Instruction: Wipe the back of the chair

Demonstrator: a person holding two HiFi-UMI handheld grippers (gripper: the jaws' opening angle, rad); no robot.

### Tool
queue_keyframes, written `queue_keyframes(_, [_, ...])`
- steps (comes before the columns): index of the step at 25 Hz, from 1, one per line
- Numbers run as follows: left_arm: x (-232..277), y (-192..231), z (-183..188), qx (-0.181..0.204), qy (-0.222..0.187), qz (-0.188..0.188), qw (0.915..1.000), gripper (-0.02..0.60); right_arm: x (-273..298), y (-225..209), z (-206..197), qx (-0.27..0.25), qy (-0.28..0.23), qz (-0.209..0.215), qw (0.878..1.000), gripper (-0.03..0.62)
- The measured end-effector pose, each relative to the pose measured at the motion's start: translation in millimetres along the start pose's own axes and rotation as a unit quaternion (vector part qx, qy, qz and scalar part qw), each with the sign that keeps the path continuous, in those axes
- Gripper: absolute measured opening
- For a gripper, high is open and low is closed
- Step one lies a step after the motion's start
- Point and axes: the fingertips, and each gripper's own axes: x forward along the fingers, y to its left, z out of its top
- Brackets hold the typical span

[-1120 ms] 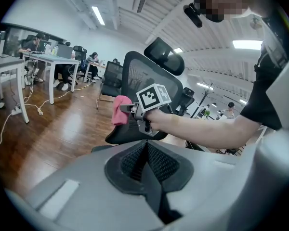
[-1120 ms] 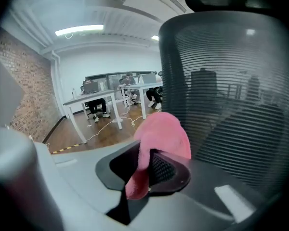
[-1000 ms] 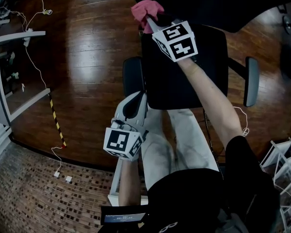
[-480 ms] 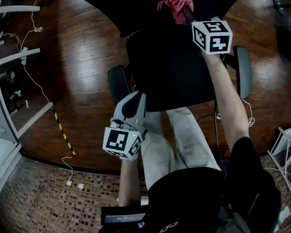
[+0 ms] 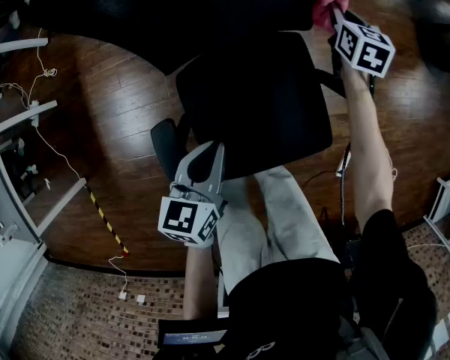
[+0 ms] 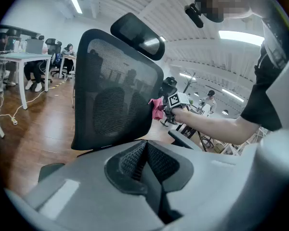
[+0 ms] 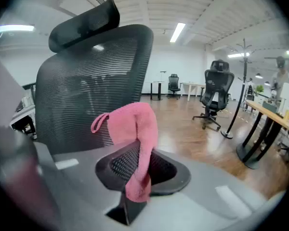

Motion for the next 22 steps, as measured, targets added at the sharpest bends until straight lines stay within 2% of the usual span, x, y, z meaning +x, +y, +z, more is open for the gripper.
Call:
queue_keyframes(4, [2, -3, 1, 0.002, 0.002, -0.004, 1.0, -0.006, -7, -35, 8, 0.024, -0.011, -0.05, 0.998, 0.051])
queue_keyframes(7, [-1, -2, 0, -0.003, -0.002, -0.001, 1.0, -0.006, -6, -28, 16, 0.022, -0.018, -0.047, 0.998, 0.051])
queue_keyframes(13, [-11, -6, -7, -0.015, -0.008, -0.001, 0.9999, -0.006, -1, 54, 34, -0.047, -0.027, -0.007, 0.999, 0.05])
queue_keyframes(22, [-39, 8, -22, -0.04, -0.022, 0.01, 0.9989, -0.006, -2, 178, 47, -0.099, -0.042, 0.069, 0.992, 0.049])
